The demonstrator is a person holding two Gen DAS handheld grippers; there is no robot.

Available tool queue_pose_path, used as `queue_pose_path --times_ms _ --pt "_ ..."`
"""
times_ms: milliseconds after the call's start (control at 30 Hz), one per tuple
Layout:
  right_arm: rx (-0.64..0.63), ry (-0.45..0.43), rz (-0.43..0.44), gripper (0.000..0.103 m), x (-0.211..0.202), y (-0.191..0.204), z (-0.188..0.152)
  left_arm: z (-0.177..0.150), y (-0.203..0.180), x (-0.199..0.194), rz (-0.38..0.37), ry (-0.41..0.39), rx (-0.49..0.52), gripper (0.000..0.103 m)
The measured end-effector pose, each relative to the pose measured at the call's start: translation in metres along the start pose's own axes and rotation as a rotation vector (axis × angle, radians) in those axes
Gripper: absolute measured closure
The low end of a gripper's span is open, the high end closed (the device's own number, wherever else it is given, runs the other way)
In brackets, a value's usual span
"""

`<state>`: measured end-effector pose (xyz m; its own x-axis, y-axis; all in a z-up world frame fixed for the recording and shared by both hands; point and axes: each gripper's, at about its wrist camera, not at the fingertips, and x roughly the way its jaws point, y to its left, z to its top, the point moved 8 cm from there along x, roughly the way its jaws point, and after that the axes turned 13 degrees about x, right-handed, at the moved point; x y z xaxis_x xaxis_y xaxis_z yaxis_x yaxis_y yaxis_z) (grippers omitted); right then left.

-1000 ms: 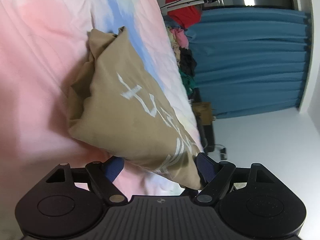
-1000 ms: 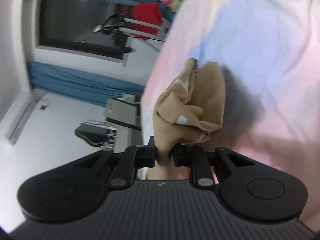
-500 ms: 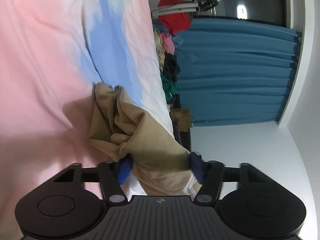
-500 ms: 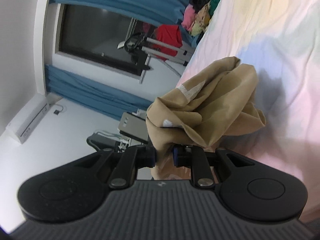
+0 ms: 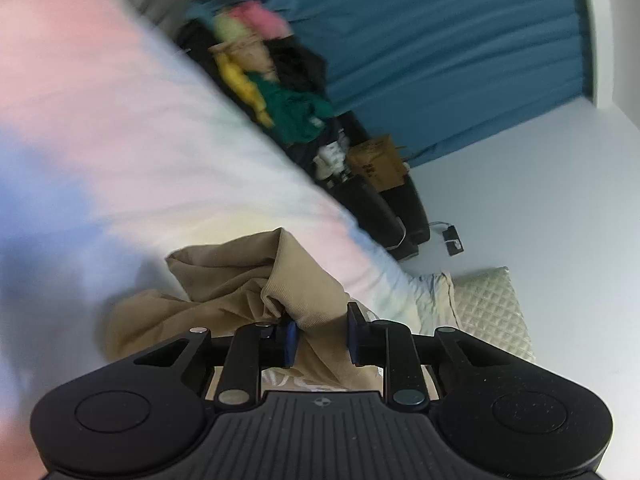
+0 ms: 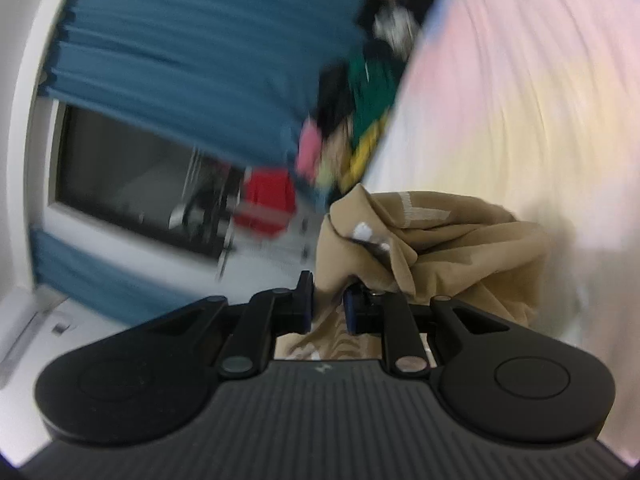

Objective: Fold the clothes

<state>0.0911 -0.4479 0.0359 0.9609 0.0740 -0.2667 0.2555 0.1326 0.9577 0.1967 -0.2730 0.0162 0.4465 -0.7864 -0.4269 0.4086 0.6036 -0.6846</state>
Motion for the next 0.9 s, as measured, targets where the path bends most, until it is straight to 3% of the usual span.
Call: queue_pose_path --times_ms 100,200,267,367,500,600,700,800,867,900 --pt "-0.052 -0.108 0.024 0.084 0.021 0.026 0.055 0.036 -0.037 0.054 0.002 -0.047 0.078 0.078" --pt "-0.141 -0.170 -0.011 0.084 0.042 0.017 0.082 0.041 -0.056 0.100 0.026 -0.082 0.179 0.078" --pt "-0.209 -0.205 -0.070 0.084 0.056 -0.004 0.092 0.019 -0.045 0.127 0.088 -0.063 0.259 0.079" --pt "-0.180 -0.179 -0.233 0.084 0.072 -0.086 0.088 -0.027 -0.010 0.160 0.182 0.014 0.337 0.083" --pt "-0.103 -0.123 -0.339 0.085 0.074 -0.171 0.064 -0.086 0.056 0.157 0.217 0.096 0.365 0.093" --pt "-0.132 -0.093 -0.373 0.085 0.064 -0.192 0.050 -0.105 0.080 0.146 0.221 0.115 0.408 0.092" --pt "-0.132 -0.056 -0.407 0.084 0.062 -0.200 0.044 -0.116 0.079 0.135 0.225 0.142 0.454 0.091" --pt "-0.147 -0.053 -0.446 0.083 0.054 -0.186 0.039 -0.112 0.061 0.126 0.220 0.141 0.503 0.078" --pt "-0.196 -0.064 -0.452 0.083 0.041 -0.163 0.034 -0.105 0.040 0.119 0.218 0.128 0.547 0.052" --pt "-0.226 -0.071 -0.443 0.083 0.036 -0.150 0.033 -0.103 0.027 0.110 0.215 0.117 0.570 0.047"
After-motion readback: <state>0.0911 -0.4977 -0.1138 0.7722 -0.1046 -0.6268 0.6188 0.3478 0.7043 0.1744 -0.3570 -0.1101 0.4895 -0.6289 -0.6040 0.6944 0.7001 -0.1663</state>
